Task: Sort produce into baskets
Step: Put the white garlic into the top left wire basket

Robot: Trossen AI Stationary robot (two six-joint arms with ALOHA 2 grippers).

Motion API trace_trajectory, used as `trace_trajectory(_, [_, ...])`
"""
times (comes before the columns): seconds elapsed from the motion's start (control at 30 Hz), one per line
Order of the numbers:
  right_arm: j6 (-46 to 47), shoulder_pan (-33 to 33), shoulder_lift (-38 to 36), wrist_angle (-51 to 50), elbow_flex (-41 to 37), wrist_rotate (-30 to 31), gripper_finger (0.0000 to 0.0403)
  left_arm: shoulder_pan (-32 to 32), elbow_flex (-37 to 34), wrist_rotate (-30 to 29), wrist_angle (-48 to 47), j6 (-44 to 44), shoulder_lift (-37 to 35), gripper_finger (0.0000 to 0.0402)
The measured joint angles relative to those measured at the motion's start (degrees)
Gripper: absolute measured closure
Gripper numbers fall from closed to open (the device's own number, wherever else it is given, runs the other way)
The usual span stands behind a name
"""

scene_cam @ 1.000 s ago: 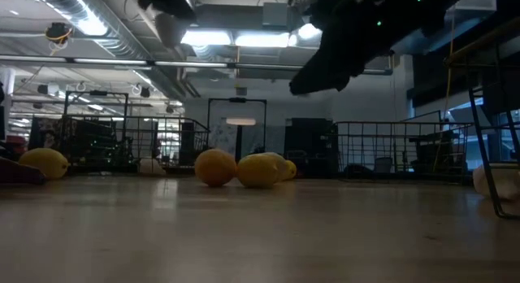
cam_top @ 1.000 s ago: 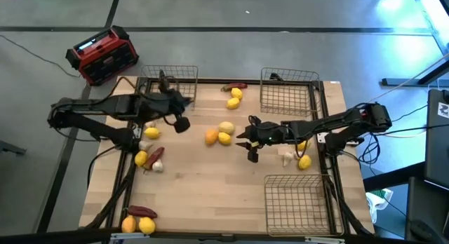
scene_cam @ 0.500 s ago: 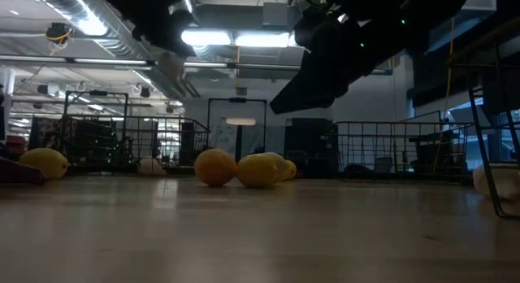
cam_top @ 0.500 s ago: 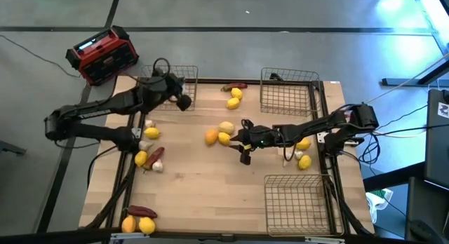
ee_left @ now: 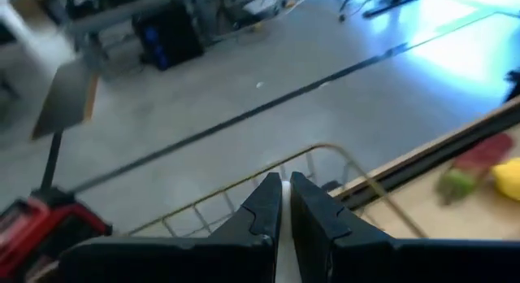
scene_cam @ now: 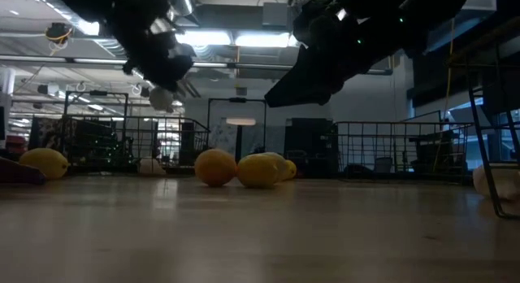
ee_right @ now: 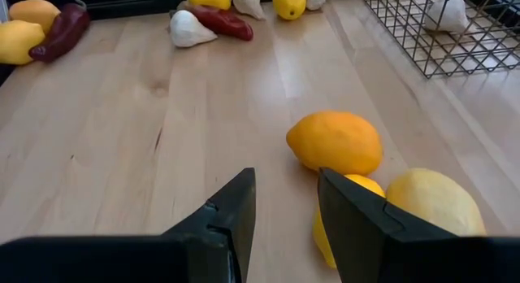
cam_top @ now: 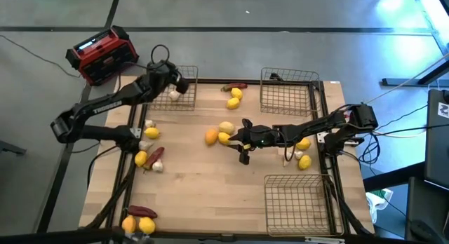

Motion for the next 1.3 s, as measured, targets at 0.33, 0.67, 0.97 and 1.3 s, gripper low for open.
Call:
trace_trajectory(0.33, [0.0, 0.0, 0.0, -0.2, 0.0, 0.0, 0.0269, 8.1, 0.0, 9.2, -0.3, -6.5, 9.2, 0.0384])
trace_trajectory(0.67, [0.0, 0.0, 0.0, -0.2, 0.0, 0.0, 0.0269, 10.8, 0.0, 9.2, -2.9, -6.8, 13.0, 0.0384])
trace_trajectory(0.97, [0.0, 0.0, 0.0, -0.6, 0.0, 0.0, 0.0269, 10.8, -2.2, 9.2, -3.0, -7.0, 15.1, 0.0384])
trace_trajectory(1.3, [0.0, 0.0, 0.0, -0.5, 0.0, 0.0, 0.0269, 10.8, -2.6, 9.2, -3.1, -6.0, 15.7, 0.0384])
